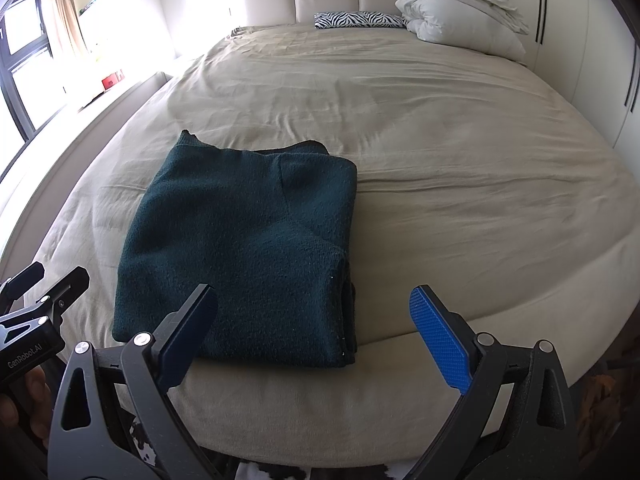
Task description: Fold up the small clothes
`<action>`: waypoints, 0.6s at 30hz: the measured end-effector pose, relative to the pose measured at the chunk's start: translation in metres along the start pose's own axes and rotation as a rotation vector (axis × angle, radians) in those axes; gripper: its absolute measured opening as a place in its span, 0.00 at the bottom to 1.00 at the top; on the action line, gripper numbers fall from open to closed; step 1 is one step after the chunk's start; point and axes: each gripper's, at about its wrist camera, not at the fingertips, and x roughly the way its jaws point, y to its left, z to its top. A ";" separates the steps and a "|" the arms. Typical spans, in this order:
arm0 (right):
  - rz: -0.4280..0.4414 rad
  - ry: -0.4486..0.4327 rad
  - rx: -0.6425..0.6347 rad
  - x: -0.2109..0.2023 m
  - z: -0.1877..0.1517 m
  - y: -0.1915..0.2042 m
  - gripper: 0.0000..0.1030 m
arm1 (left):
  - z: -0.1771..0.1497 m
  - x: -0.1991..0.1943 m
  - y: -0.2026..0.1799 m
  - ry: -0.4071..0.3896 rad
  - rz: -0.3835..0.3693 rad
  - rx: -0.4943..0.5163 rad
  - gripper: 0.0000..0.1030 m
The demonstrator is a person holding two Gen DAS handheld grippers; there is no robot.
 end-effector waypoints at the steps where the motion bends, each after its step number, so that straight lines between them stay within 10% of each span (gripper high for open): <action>1: 0.001 0.001 0.000 0.001 0.000 -0.001 0.95 | 0.000 0.000 0.000 0.000 0.000 0.000 1.00; 18: 0.010 0.010 0.000 0.003 -0.002 -0.004 0.95 | -0.004 0.008 0.000 0.024 -0.011 0.000 1.00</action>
